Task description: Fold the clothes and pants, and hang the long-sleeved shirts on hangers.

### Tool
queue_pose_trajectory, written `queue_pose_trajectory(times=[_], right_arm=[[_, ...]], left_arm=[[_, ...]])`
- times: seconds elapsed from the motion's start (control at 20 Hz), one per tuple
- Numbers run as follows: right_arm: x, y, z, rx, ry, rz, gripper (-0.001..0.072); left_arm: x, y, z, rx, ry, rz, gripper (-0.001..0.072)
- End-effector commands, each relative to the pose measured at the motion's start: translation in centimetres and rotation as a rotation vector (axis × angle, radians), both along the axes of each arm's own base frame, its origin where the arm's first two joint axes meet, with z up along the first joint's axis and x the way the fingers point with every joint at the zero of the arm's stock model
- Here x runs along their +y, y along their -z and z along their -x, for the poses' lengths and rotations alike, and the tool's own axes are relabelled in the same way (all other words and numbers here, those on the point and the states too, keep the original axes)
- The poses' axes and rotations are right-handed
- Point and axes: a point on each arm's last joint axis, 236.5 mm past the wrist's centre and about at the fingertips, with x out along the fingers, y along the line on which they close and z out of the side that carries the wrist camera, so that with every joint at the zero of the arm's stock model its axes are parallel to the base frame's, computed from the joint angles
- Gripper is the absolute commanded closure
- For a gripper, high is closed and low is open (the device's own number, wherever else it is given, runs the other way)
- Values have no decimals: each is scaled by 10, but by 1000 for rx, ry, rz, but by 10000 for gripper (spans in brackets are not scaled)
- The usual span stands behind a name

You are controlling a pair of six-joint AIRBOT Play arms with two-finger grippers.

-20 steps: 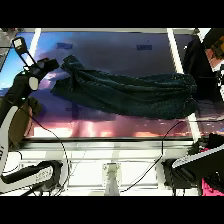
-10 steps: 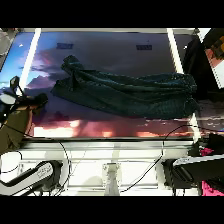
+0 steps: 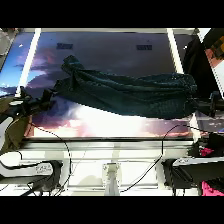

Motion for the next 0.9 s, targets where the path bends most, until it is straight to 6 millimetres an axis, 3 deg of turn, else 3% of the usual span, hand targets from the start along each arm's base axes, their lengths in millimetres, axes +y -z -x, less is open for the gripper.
queue_pose_trajectory(times=[0.0, 0.05, 0.1, 0.15, 0.2, 0.25, 0.3, 0.4, 0.55, 0.65, 0.75, 0.85], right_arm=[[16, 4, -4, 10, -48, 8, 190], [19, 4, -5, 10, -56, 9, 190], [20, 4, -7, 9, -59, 10, 190], [21, 5, -7, 9, -60, 13, 190], [20, 5, -8, 7, -55, 18, 191], [19, 6, -9, 7, -50, 21, 193], [19, 6, -9, 9, -48, 20, 215], [17, 6, -13, 4, -34, 24, 433], [8, 17, -1, 20, -71, 91, 467], [-12, 26, 17, 66, -66, 172, 469], [-41, 29, 40, 107, -5, 257, 465], [-56, 31, 64, 138, 81, 256, 400]], left_arm=[[-1, 17, -26, -4, -82, 37, 77], [-2, 17, -35, -12, -89, 36, 100], [-2, 16, -43, -20, -87, 25, 177], [-5, 15, -49, -27, -77, 23, 369], [-7, 12, -53, -36, -71, 20, 627], [-7, 8, -57, -47, -68, 18, 699], [-10, 3, -59, -59, -55, 25, 700], [-12, -16, -62, -97, -28, 20, 703], [-17, -61, -51, -177, 143, -165, 704], [-31, -87, -26, -170, 285, -278, 704], [-35, -96, 7, -91, 405, -418, 704], [-26, -99, 39, 20, 478, -563, 703]])
